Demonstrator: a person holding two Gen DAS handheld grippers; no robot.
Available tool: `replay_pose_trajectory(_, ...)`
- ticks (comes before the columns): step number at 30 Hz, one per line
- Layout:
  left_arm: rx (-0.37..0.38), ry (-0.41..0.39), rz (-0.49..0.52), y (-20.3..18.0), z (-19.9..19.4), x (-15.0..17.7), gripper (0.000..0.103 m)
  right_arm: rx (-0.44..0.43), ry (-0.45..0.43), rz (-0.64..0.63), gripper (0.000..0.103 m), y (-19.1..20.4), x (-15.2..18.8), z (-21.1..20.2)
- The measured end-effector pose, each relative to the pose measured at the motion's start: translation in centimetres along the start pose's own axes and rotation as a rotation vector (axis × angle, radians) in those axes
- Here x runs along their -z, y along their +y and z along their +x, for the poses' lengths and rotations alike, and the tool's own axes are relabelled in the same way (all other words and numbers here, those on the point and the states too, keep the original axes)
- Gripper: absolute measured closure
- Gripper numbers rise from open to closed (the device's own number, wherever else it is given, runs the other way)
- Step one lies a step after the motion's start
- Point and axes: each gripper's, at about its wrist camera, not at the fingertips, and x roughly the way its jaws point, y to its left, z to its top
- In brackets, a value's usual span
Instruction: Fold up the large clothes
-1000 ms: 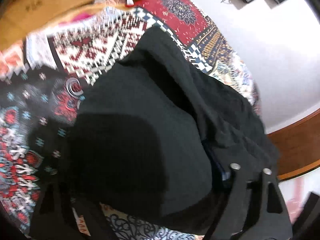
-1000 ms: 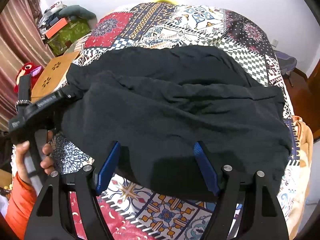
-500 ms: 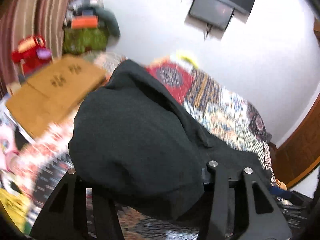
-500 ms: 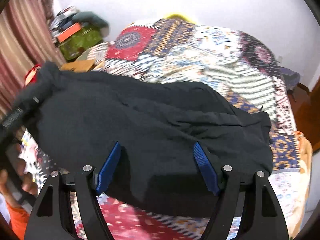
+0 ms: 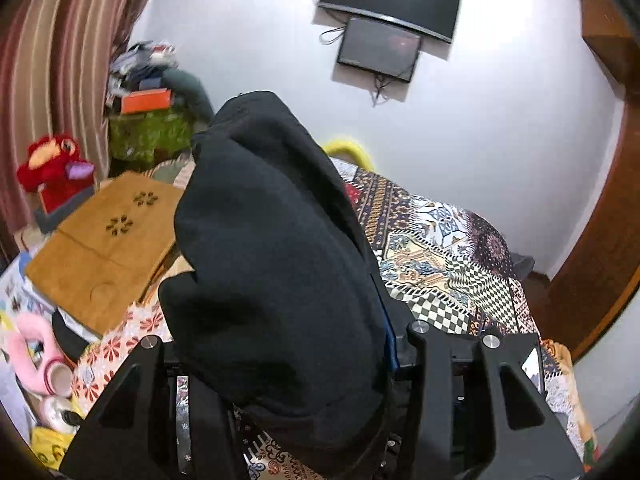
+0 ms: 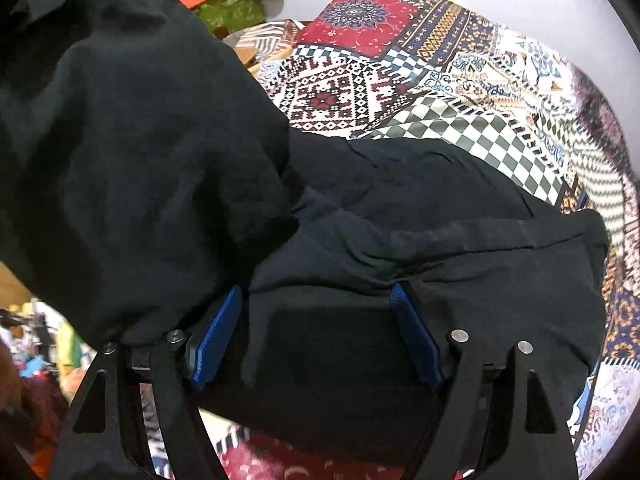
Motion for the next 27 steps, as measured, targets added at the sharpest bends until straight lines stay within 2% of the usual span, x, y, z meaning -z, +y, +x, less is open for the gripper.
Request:
replay_pose_trajectory(3,0.024,-0.009,0.029,-1.6,-0.7,-0.7,0.057,-0.115,-0.062,0.14,0.03,-2.8,1.5,-3.5)
replay_pose_trajectory(4,0.028,-0.009,0.038,-2.0,-0.9,-0.7,0.058,-0.125,-0.087,0.171,0.03,-3.5,2.3,-4.5)
replay_pose_trajectory(6,0.036,-0.011,0.069,-3.7,-1.2,-0.9,0.058,-0.076,-0.121,0.202,0.03,-5.2,4.3,-6.5)
replay_pose_trajectory(8,0.038,-0.015,0.107,-5.4,-1.5,-0.8,0.058,0.014,-0.11,0.197,0.03,-6.6,6.2,-7.2)
replay_pose_trajectory(9,0.043,-0.015,0.125,-6.3,-1.6,-0.7,0.058,0.03,-0.104,0.198,0.03,-7.2,6.8,-7.2)
replay_pose_trajectory(11,0.06,-0.008,0.154,-8.4,-1.6,-0.6,0.058,0.028,-0.072,0.222,0.03,-8.8,7.9,-6.9)
replay_pose_trajectory(14,0.099,0.012,0.196,-11.3,-1.6,-0.1,0.058,-0.019,-0.091,0.269,0.03,-10.1,9.2,-7.9)
replay_pose_trajectory(15,0.118,0.021,0.223,-12.9,-1.4,0.3,0.058,-0.014,-0.102,0.282,0.03,-10.5,9.6,-8.3)
replay_pose_trajectory(17,0.151,0.052,0.275,-15.5,-0.9,1.2,0.058,0.057,-0.14,0.298,0.03,-11.3,10.6,-9.7)
replay_pose_trajectory(19,0.204,0.117,0.319,-18.0,0.2,2.5,0.058,0.1,-0.165,0.317,0.03,-12.5,11.5,-11.1)
replay_pose_trajectory(21,0.265,0.227,0.343,-20.2,2.1,4.4,0.058,0.106,-0.183,0.363,0.03,-14.2,12.5,-12.4)
replay_pose_trajectory(23,0.292,0.329,0.384,-21.7,3.9,6.5,0.058,0.122,-0.199,0.414,0.03,-15.8,13.8,-13.7)
replay_pose_trajectory(26,0.3,0.453,0.468,-23.6,6.2,10.0,0.046,0.15,-0.211,0.473,0.03,-17.5,15.5,-15.1)
replay_pose_trajectory(27,0.315,0.483,0.478,-23.7,6.6,10.9,0.038,0.154,-0.212,0.483,0.03,-17.7,15.9,-15.4)
